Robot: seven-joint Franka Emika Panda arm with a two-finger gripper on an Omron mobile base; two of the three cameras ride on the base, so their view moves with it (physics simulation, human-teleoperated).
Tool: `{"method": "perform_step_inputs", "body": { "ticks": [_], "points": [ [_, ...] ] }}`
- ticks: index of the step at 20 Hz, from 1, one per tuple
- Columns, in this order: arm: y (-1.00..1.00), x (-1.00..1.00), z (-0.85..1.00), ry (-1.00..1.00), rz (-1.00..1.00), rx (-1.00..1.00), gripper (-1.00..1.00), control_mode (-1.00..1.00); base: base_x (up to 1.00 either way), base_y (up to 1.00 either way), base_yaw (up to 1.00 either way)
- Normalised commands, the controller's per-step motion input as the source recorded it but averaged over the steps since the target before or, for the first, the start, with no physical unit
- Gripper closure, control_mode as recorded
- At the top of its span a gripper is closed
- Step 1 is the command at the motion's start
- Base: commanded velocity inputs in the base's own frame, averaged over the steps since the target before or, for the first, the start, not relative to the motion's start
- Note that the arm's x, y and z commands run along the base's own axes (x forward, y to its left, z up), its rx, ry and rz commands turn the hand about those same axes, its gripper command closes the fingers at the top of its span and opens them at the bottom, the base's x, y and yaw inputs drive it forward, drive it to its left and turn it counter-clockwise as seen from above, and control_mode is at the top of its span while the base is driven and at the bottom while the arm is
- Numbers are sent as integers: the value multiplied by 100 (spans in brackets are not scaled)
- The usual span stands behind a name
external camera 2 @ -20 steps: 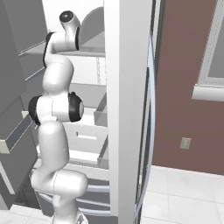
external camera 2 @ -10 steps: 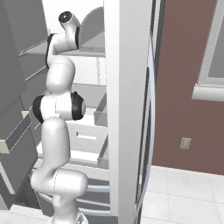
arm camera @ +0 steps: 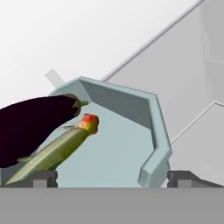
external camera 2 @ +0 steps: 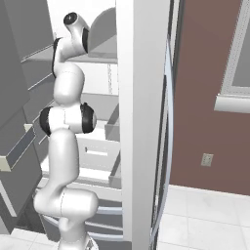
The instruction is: Place the tupperware containing the fish and eggplant meal in the microwave. Close the microwave door and press the start button to reheat the meal.
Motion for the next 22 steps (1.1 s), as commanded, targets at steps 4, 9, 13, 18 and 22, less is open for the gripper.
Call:
{"method": "perform_step_inputs", "body": {
  "ticks": [4,9,13,18,22],
  "points": [
    [0,0,0,0,-4,0,-100,-100,0,0,0],
    [0,0,10,0,-4,0,-100,-100,0,0,0],
    [0,0,5,0,-5,0,-100,-100,0,0,0],
    [0,0,-10,0,-4,0,-100,-100,0,0,0],
    [0,13,-58,0,-4,0,-100,-100,0,0,0]
  ]
}}
